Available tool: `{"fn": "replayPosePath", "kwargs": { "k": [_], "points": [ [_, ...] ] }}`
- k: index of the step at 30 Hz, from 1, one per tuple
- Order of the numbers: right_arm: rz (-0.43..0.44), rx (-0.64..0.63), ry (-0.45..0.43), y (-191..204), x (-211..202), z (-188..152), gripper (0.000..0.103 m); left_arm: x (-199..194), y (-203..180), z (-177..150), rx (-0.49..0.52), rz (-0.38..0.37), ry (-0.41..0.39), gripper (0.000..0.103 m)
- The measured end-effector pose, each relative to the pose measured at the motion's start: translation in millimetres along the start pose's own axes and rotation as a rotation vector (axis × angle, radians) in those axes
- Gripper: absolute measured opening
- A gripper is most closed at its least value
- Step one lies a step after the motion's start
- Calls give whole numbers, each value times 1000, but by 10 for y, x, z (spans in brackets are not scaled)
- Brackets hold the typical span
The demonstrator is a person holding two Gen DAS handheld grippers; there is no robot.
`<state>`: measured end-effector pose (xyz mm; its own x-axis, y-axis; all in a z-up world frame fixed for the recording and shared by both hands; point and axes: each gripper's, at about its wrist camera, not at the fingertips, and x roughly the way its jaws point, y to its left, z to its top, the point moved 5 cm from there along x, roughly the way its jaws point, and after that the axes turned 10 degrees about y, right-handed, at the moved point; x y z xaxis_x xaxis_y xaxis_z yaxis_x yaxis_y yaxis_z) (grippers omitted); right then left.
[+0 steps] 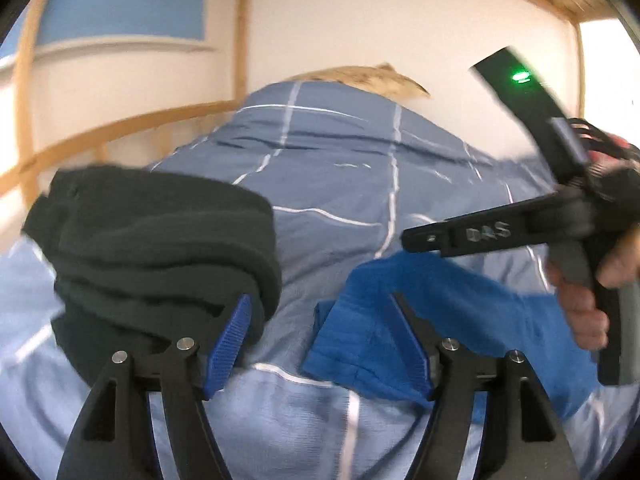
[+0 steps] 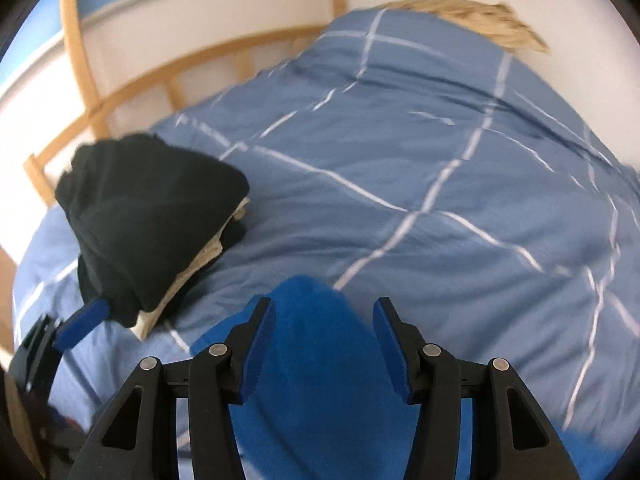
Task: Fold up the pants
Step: 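Fold the pants over with both grippers toward the black clothes stack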
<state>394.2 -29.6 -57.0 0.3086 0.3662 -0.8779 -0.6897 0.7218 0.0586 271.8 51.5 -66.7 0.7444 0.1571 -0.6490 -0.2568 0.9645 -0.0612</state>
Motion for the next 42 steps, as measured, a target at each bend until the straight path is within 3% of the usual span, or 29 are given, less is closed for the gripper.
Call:
{"fn": "replayPosePath", "kwargs": {
  "k": [3, 7, 11, 15, 18, 23, 26, 31, 36, 39, 42],
  "points": [
    [77, -82, 119, 59, 219, 169, 52, 79, -22, -34, -27, 49, -14, 69],
    [108, -120, 231, 67, 515, 331, 52, 161, 36, -104, -83, 73, -55, 73],
    [134, -121, 313, 45, 769, 431, 50, 342, 199, -144, -180, 86, 21, 78],
    [149, -93, 388, -8, 970, 445, 46, 500, 344, -183, -271, 71, 93, 78],
    [175, -90, 421, 9, 1022, 388, 40, 502, 378, -206, -285, 5, 77, 77],
    [193, -157, 407, 113, 967, 293, 26, 368, 409, -226, -257, 12, 32, 77],
    [171, -251, 342, 206, 783, 298, 22, 280, 448, -216, -253, 32, 8, 77],
    [347, -382, 186, 396, 268, 282, 21, 173, 489, -244, -225, 53, 34, 77],
    [548, -492, 163, 767, 285, 263, 20, 17, 483, -248, -192, 61, 32, 77],
    [492, -491, 243, 811, 688, 261, 20, 5, 448, -263, -164, 112, 28, 77],
    [405, -451, 273, 724, 951, 297, 20, 138, 438, -288, -157, 97, 89, 77]
  ]
}}
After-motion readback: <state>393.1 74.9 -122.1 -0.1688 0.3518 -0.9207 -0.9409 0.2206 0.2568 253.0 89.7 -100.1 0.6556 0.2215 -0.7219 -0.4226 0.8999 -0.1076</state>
